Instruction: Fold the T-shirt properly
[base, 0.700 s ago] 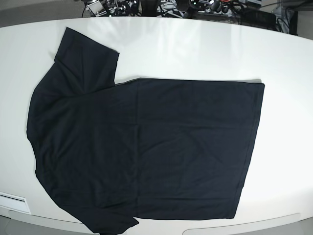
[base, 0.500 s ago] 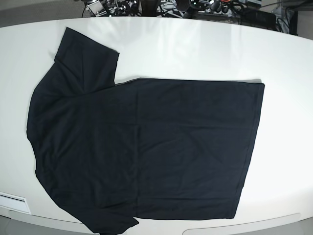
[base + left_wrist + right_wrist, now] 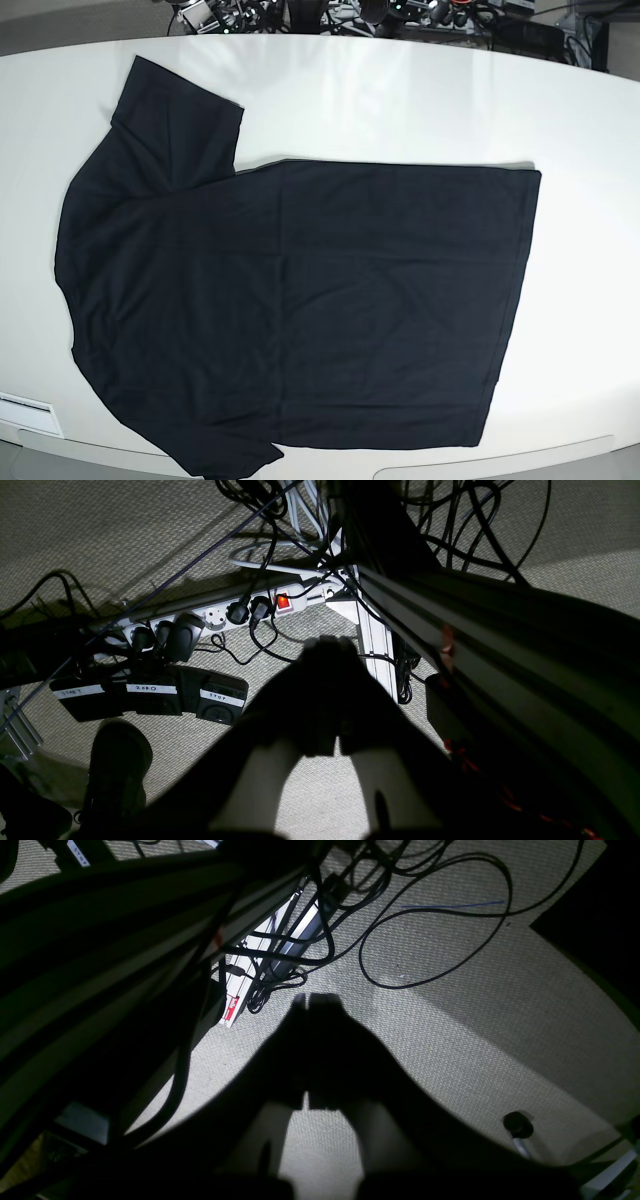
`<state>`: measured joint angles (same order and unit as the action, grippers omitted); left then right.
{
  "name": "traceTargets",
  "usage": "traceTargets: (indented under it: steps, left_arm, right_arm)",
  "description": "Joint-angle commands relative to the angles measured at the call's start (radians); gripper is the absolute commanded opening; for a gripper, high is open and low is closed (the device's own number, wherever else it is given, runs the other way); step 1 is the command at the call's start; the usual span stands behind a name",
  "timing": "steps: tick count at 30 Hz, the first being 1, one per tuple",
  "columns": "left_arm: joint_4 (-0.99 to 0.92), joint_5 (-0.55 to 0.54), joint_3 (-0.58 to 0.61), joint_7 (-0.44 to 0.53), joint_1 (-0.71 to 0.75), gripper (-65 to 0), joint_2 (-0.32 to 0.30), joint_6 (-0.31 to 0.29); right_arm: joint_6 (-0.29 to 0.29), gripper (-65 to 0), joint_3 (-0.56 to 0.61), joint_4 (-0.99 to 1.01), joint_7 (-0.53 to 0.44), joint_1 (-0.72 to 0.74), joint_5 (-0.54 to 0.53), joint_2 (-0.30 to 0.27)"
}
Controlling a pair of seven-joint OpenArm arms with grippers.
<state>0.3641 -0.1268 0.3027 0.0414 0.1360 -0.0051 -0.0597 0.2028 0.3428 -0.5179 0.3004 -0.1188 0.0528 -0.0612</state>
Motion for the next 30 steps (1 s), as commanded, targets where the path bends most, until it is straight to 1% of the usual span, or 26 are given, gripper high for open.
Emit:
traceTargets:
  steps: [1,5,8,10,12,15,18,19,21,22,24,27,30]
  left_arm:
    - [0.007,-0.004,0.003,0.010,0.005,-65.0,0.003,-0.001]
    - [0.012,-0.004,0.003,0.009,0.005,-65.0,0.003,-0.001]
    - [0.012,-0.004,0.003,0.003,0.005,-65.0,0.003,-0.001]
    - [0.014,-0.004,0.003,-0.027,0.005,-65.0,0.003,-0.001]
    - [0.026,0.003,0.003,-0.074,0.011,-65.0,0.001,-0.003]
    - [0.072,0.071,0.003,-0.120,0.047,-65.0,-0.016,-0.049]
    - [0.145,0.077,0.006,-0.148,0.119,-65.0,-0.047,-0.053]
    - [0.173,0.074,0.006,-0.147,0.148,-65.0,-0.059,-0.053]
    - [0.237,0.069,0.006,-0.148,0.206,-65.0,-0.084,-0.053]
    - [0.274,0.069,0.006,-0.148,0.237,-65.0,-0.098,-0.053]
    - [0.357,0.067,0.006,-0.154,0.300,-65.0,-0.129,-0.053]
    - [0.505,0.052,0.007,-0.186,0.402,-65.0,-0.181,-0.053]
    - [0.671,-0.016,0.020,-0.264,0.506,-65.0,-0.243,-0.053]
  right_arm:
    - [0.003,-65.0,-0.002,-0.011,0.000,0.003,0.001,-0.002]
    - [0.004,-65.0,-0.002,-0.011,0.000,0.003,0.001,-0.002]
    - [0.023,-65.0,-0.002,-0.011,0.003,0.003,0.000,-0.002]
    - [0.037,-65.0,-0.002,-0.011,0.043,0.003,0.001,-0.002]
    - [0.034,-65.0,-0.002,-0.015,0.102,0.001,0.001,-0.006]
    - [0.019,-65.0,-0.002,-0.048,0.142,-0.032,0.000,-0.027]
    - [0.022,-65.0,-0.002,-0.116,0.142,-0.102,0.000,-0.063]
    - [0.034,-65.0,-0.002,-0.143,0.142,-0.130,0.000,-0.075]
    - [0.090,-65.0,-0.002,-0.207,0.157,-0.192,-0.004,-0.100]
    - [0.108,-65.0,-0.002,-0.245,0.175,-0.224,-0.014,-0.111]
    - [0.124,-65.0,-0.002,-0.337,0.234,-0.290,-0.061,-0.136]
    - [0.119,-65.0,-0.002,-0.500,0.318,-0.397,-0.112,-0.177]
    - [0.095,-65.0,-0.002,-0.677,0.374,-0.512,-0.116,-0.219]
